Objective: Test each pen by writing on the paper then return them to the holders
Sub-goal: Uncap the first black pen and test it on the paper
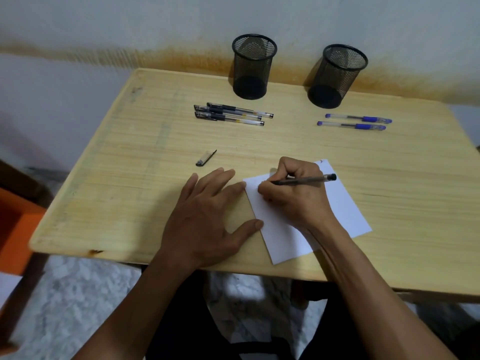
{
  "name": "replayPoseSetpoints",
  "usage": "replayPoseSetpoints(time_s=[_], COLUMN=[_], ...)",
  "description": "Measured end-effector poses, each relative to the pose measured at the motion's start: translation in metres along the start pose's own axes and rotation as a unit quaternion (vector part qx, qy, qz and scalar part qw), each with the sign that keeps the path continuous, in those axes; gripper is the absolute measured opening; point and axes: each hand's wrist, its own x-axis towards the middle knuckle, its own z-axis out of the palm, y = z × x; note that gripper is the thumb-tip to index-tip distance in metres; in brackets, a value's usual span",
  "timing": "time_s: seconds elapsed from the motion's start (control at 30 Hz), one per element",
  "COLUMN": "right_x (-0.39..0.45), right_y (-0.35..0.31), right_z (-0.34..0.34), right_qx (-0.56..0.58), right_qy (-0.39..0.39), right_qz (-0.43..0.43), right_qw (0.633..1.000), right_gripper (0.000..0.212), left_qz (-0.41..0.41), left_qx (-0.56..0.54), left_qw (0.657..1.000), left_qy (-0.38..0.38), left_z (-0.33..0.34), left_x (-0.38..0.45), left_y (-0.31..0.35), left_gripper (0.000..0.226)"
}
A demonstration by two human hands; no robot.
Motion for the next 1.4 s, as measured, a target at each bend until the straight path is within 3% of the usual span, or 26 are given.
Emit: replayPoseSetpoints(time_s=[0.27,0.43,0.57,0.77,0.83,0.9,0.97,1.0,1.17,1.4], right_x=[-0.002,0.005,0.002,0.0,-0.002,-0.003,-0.003,-0.003,-0.001,-0.004], right_y=[-0.002,0.002,0.002,-0.001,-0.001,-0.001,0.0,0.002,0.006,0.004], right_z=[-0.001,-0.01,-0.017,-0.02,-0.02,-0.02,-0.02,-0.021,-0.021,-0.022], right_qx=[0.006,0.228,0.269,0.288,0.294,0.301,0.308,0.312,0.309,0.309], right_qy=[0.009,0.018,0.015,0.007,0.004,-0.001,-0.008,-0.01,-0.012,-0.019], right_qz=[-0.009,0.063,0.055,0.06,0.06,0.057,0.053,0.053,0.046,0.055], right_qw=[1.0,0.971,0.962,0.956,0.954,0.952,0.95,0.949,0.95,0.949], right_gripper=[0.024,0.024,0.01,0.015,0.012,0.015,0.017,0.017,0.019,0.016], left_qz=[0.007,0.019,0.034,0.003,-0.017,-0.06,-0.12,-0.154,-0.249,-0.201], left_qx=[-0.014,0.021,0.016,0.026,-0.014,-0.07,-0.062,-0.043,0.08,0.08], left_qw=[1.0,0.999,0.998,0.999,0.998,0.983,0.958,0.951,0.957,0.968], left_qy=[0.01,0.033,0.049,0.021,0.058,0.158,0.253,0.265,0.125,0.128], left_z=[0.001,0.004,0.008,0.002,0.001,-0.001,-0.009,-0.014,-0.03,-0.028], left_x=[0.0,0.0,-0.002,0.0,0.001,0.006,0.014,0.02,0.043,0.046], left_y=[-0.001,-0.002,-0.004,0.003,0.007,0.01,0.01,0.009,-0.005,-0.004], left_gripper=[0.075,0.073,0.073,0.071,0.059,0.04,0.026,0.025,0.03,0.017])
